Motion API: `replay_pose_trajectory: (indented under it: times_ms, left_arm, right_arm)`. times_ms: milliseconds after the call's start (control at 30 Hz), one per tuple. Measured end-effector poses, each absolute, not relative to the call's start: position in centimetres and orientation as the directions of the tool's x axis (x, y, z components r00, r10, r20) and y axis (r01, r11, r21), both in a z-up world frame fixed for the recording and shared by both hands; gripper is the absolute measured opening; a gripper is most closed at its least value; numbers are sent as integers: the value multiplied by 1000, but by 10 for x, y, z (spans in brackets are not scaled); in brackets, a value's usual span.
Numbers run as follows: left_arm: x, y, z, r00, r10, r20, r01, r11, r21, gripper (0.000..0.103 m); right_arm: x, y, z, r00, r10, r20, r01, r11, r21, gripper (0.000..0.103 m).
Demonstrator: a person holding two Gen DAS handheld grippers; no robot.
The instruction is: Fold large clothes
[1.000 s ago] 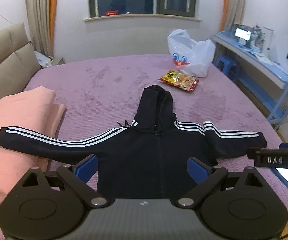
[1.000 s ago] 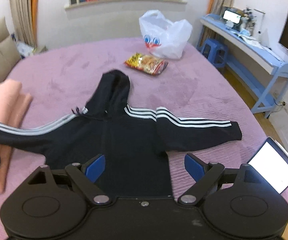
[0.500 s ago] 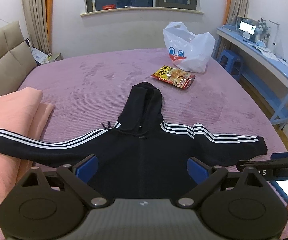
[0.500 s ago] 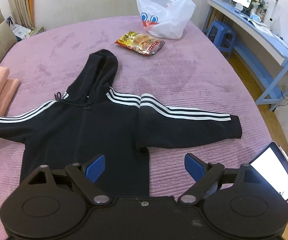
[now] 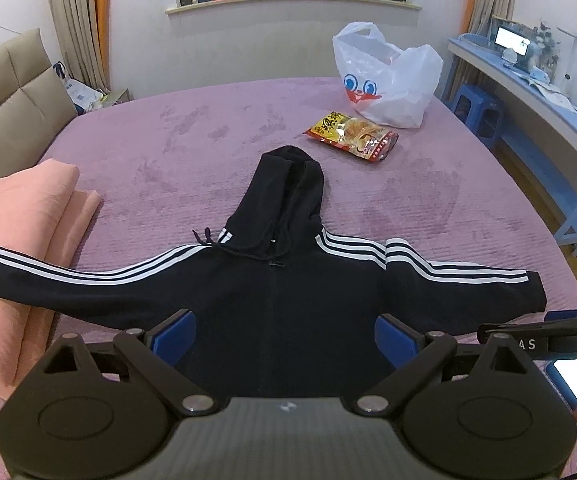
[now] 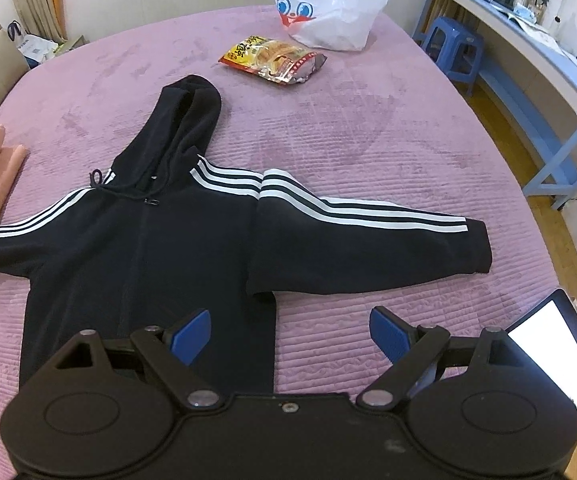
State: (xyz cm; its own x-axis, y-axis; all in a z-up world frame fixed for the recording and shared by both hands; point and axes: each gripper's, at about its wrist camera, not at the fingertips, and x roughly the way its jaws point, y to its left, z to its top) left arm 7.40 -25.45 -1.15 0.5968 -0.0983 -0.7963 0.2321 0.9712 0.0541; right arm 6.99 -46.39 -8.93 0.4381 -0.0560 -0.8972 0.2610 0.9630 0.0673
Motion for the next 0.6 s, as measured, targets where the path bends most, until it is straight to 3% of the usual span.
replay_pose_trajectory:
  times_ms: [600]
  left_arm:
    - [103,-275,-47,531,-167,-830,295,955,-3,94]
  right_arm:
    - [71,-486,-117,416,-60,-908,351,931,99,102]
